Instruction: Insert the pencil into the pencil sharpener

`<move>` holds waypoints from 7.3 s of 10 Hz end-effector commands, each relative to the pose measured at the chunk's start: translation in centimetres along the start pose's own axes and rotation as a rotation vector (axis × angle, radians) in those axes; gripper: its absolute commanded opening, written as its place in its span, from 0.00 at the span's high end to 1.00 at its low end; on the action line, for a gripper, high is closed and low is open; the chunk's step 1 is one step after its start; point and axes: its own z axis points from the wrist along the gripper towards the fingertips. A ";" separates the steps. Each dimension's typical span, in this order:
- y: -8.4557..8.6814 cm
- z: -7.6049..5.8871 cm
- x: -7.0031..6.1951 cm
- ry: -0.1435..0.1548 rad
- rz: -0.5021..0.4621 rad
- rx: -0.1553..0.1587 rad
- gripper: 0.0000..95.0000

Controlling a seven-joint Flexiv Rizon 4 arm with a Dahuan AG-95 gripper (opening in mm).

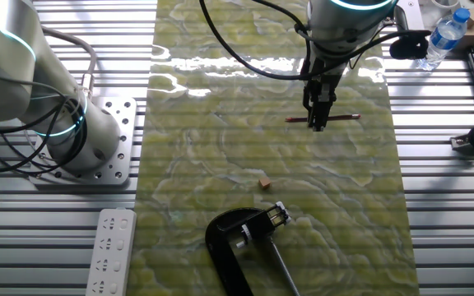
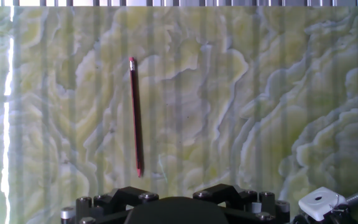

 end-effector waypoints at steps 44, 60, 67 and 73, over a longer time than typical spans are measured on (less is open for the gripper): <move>4.7 8.7 -1.6 0.061 -0.172 -0.030 1.00; 5.8 9.4 -3.4 0.030 -0.250 -0.035 0.80; 5.8 11.4 -6.7 0.044 -0.157 -0.041 0.80; 5.9 13.7 -7.5 0.033 -0.138 -0.037 0.80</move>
